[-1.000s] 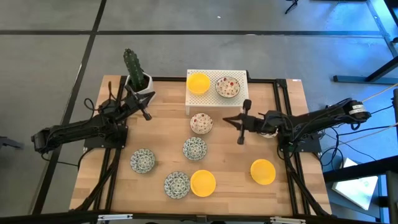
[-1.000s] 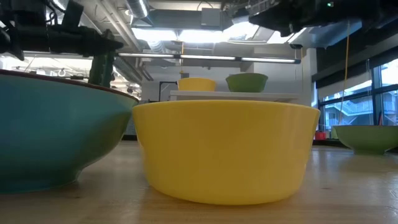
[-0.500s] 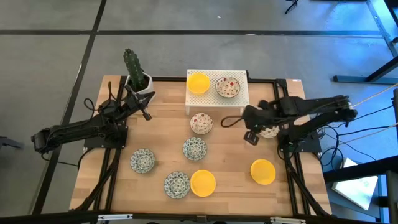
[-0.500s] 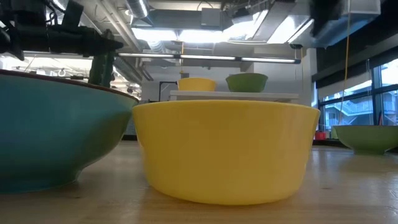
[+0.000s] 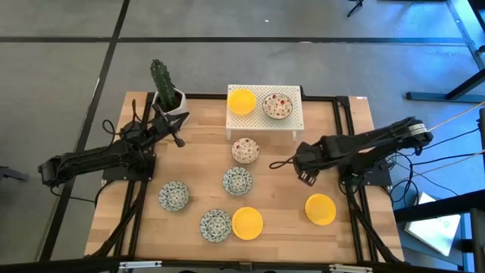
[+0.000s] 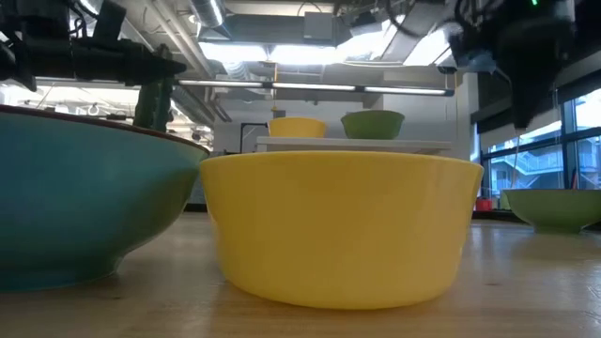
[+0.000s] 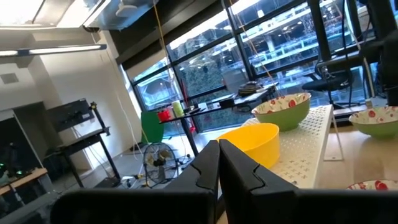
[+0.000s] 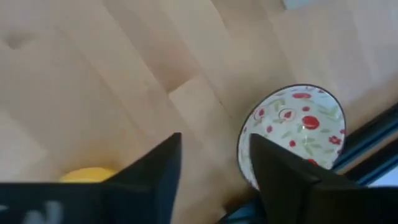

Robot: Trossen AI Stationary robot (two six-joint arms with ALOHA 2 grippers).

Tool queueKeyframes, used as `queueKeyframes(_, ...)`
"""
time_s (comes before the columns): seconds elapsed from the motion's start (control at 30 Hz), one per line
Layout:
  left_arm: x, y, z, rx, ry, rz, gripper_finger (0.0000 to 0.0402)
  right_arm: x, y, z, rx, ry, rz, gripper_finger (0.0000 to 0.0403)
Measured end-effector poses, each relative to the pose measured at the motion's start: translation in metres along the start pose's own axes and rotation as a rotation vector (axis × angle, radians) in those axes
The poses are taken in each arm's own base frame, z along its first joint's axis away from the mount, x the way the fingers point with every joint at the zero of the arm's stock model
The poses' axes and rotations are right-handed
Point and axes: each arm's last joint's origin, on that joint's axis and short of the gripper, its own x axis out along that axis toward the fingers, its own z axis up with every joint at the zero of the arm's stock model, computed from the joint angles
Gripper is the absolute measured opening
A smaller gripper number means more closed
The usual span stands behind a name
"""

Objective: Pick & Place Mini bowls
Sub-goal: Stack the right green bowl on top of the green bowl on the shelf

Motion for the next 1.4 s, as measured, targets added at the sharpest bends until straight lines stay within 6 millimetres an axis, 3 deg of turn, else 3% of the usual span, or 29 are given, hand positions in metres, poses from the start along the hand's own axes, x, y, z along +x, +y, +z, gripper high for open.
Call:
queueKeyframes(0.17,0.000,0.000,0.000,-0.019,-0.001,-0.002,0.0002,0.022,-0.004,-0.009,0.041,0.040,-0.061,0.0266)
queueKeyframes(0.3,0.000,0.000,0.000,-0.036,-0.002,-0.002,0.0006,0.031,-0.006,-0.012,0.161,0.101,-0.047,0.0291)
queueKeyframes(0.93,0.000,-0.002,0.001,-0.085,-0.025,-0.069,0.0007,0.056,-0.016,-0.019,0.474,0.179,-0.097,0.0282)
queueKeyframes(1.4,0.000,-0.002,0.001,-0.089,-0.027,-0.068,0.0007,0.087,-0.017,-0.029,0.315,0.161,-0.059,0.0282)
